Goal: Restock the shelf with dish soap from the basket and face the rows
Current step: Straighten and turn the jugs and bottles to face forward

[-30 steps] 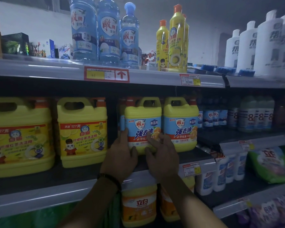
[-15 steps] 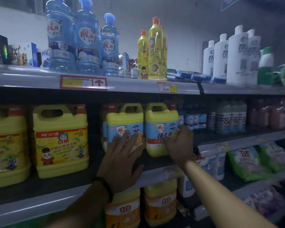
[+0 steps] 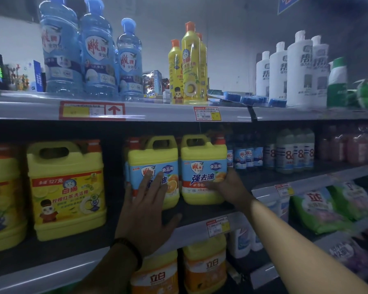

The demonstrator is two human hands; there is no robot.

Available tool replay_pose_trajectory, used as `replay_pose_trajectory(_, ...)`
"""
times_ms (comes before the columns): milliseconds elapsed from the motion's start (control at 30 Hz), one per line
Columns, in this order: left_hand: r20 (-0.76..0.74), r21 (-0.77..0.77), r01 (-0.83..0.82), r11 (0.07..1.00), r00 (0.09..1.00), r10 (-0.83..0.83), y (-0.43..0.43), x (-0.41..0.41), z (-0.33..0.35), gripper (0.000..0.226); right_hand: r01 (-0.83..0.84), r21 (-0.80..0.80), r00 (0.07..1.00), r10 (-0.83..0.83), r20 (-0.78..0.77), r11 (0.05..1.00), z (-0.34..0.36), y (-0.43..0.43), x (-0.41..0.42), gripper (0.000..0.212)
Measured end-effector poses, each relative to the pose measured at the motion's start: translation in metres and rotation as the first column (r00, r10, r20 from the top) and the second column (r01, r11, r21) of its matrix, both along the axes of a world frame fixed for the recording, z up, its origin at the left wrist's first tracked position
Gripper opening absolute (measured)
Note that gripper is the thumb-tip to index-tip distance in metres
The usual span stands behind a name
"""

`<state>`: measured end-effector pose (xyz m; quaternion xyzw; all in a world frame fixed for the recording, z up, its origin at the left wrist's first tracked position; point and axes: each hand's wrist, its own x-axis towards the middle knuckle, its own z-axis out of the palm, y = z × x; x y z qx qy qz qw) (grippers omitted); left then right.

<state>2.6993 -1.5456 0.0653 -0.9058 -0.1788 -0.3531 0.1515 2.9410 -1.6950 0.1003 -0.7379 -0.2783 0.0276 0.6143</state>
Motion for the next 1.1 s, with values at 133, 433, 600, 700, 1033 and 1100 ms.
replay_pose_trajectory(133,0.008,-0.006,-0.002,1.000,1.000,0.002,-0.002,0.000,0.002,0.090,0.290,-0.054,0.949,-0.280,0.143,0.956,-0.014,0.010,-0.008,0.104)
replay_pose_trajectory(433,0.048,-0.036,0.046,0.998,0.998,-0.045,0.002,-0.002,0.000,0.080,0.437,0.128,0.854,-0.456,0.250,0.890,-0.022,0.009,-0.087,0.070)
replay_pose_trajectory(600,0.068,-0.048,0.065,0.997,0.996,-0.062,0.004,-0.001,-0.002,0.079,0.267,0.038,0.885,-0.260,0.386,0.963,-0.033,0.001,-0.082,0.051)
replay_pose_trajectory(700,0.078,-0.069,0.091,0.993,0.993,-0.086,0.005,0.001,-0.003,0.080,0.277,-0.002,0.893,-0.256,0.369,0.961,-0.034,0.003,-0.080,0.072)
replay_pose_trajectory(1033,0.093,-0.138,0.096,0.986,0.992,-0.083,0.006,-0.001,-0.006,0.080,0.458,-0.156,0.844,-0.373,0.384,0.875,-0.033,0.031,-0.076,0.124)
replay_pose_trajectory(1100,0.105,-0.146,0.057,0.988,0.994,-0.042,0.006,-0.001,-0.005,0.086,0.507,-0.174,0.801,-0.386,0.457,0.844,-0.040,0.035,-0.077,0.109)
